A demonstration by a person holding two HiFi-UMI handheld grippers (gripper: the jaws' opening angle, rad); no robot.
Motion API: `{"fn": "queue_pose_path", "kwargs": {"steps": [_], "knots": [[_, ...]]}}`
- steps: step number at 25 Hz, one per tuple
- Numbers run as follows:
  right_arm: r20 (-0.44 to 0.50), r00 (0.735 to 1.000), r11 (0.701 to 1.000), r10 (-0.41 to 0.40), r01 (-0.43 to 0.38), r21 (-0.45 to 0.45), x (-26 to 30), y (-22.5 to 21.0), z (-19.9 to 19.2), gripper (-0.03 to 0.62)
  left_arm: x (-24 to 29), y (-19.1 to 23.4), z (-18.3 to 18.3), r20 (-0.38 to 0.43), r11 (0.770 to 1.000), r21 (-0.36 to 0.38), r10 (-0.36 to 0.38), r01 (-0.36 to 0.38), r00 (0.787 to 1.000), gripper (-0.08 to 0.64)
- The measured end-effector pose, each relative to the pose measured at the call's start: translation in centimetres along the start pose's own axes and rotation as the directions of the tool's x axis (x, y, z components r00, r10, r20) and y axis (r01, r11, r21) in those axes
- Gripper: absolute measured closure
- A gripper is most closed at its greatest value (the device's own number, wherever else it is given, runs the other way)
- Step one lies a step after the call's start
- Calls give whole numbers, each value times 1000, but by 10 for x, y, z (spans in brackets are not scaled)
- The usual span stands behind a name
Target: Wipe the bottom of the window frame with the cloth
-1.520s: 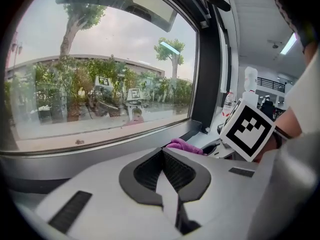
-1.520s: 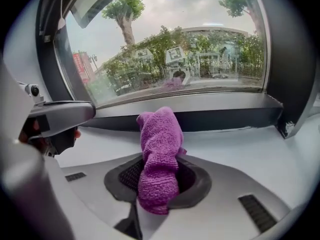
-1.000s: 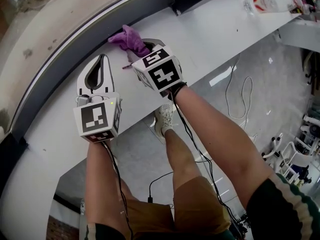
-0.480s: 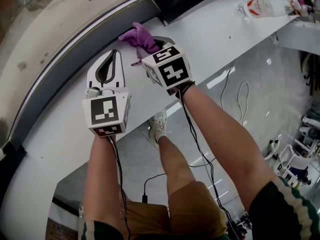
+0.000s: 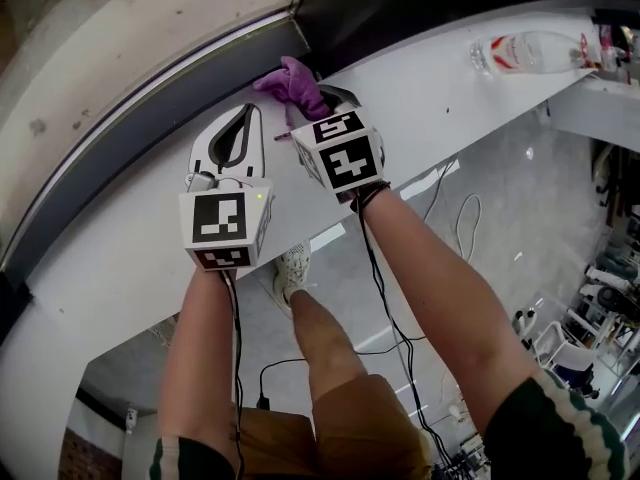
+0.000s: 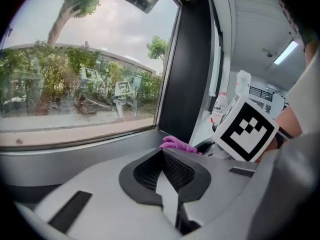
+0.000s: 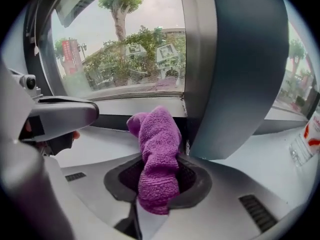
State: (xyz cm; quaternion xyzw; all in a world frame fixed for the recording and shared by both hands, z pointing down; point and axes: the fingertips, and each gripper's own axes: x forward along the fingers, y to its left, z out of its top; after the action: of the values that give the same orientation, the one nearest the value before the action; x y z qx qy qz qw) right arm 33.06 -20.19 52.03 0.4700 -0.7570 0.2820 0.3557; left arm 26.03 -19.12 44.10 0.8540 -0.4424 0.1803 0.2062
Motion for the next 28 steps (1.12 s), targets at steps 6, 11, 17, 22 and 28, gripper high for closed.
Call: {"fn": "queue_pose_path", "kwargs": {"steps": [6,11,17,22,28], "knots": [[-5,1000,1000,-15,15,27,-1,-4,-1,476,4,-9,13,10,1000,2,5,-5,1000,551],[-22,1000,1000,1,0,29,-1,0,3,477,10,-30,13,-44,990,126,-66,71,997,551],[-30,999,998,28,-26,65,-5,9,-5,477,0,-37,7,-48,997,60,-50,53,998,551],[-49,998,995,43,-38,89,-13,8,-20,477,-10,-45,-3,-66,997,45,-54,57,996,551],[-53,998,994,36,-30,109,-28,8,-39,477,-20,-51,-12,-78,1000,-2,-24,24,997,551]]}}
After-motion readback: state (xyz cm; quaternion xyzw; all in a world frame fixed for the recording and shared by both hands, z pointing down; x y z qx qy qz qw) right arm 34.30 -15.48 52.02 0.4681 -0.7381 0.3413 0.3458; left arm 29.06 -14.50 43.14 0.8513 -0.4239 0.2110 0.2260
